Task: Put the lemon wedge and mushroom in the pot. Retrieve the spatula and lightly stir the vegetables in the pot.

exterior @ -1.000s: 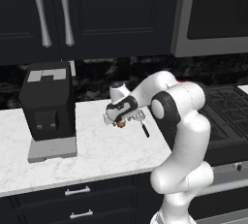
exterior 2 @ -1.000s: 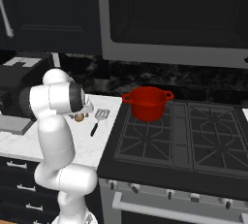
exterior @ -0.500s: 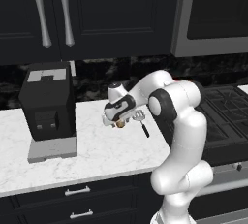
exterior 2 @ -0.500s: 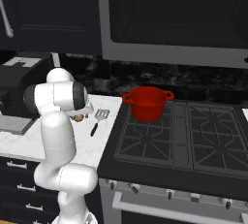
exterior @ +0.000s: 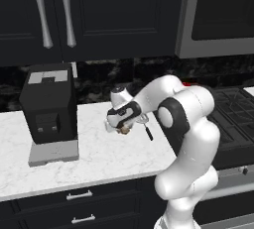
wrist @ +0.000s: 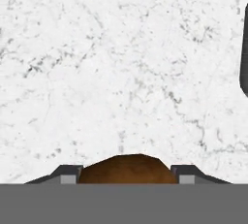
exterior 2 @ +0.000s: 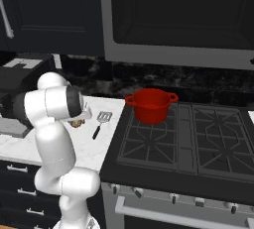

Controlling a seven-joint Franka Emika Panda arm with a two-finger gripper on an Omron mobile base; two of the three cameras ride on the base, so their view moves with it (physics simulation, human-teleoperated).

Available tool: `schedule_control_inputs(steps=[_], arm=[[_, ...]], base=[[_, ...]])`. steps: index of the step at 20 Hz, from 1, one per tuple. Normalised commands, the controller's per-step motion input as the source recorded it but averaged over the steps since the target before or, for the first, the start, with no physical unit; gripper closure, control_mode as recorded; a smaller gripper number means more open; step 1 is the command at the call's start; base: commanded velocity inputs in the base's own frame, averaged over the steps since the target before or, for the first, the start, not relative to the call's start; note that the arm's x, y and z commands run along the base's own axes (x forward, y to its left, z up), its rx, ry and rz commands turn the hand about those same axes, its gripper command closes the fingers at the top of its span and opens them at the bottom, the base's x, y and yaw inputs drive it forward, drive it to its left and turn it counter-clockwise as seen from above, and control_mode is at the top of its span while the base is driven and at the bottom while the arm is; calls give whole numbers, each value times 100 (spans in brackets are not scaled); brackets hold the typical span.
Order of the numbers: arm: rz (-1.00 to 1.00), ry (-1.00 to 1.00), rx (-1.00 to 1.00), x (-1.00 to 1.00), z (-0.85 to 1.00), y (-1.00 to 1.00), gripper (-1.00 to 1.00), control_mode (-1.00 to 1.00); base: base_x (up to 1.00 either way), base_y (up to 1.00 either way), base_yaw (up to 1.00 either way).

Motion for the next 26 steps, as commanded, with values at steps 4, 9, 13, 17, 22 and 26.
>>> schedule_control_inputs(steps=[4, 9, 13, 17, 22, 26], arm=[[0, -29, 4, -100, 25, -34, 100, -100], [0, -27, 12, -55, 91, -72, 100, -100], [-4, -11, 20, 0, 100, -98, 100, -100], [-4, -7, 24, 0, 100, -93, 100, -100], [-1, -9, 19, 2, 98, -77, 100, -100], [0, -5, 14, 28, 66, -70, 100, -100]], base=[[0, 0, 0], [0, 0, 0], [0, 0, 0], [0, 0, 0], [0, 0, 0], [0, 0, 0]])
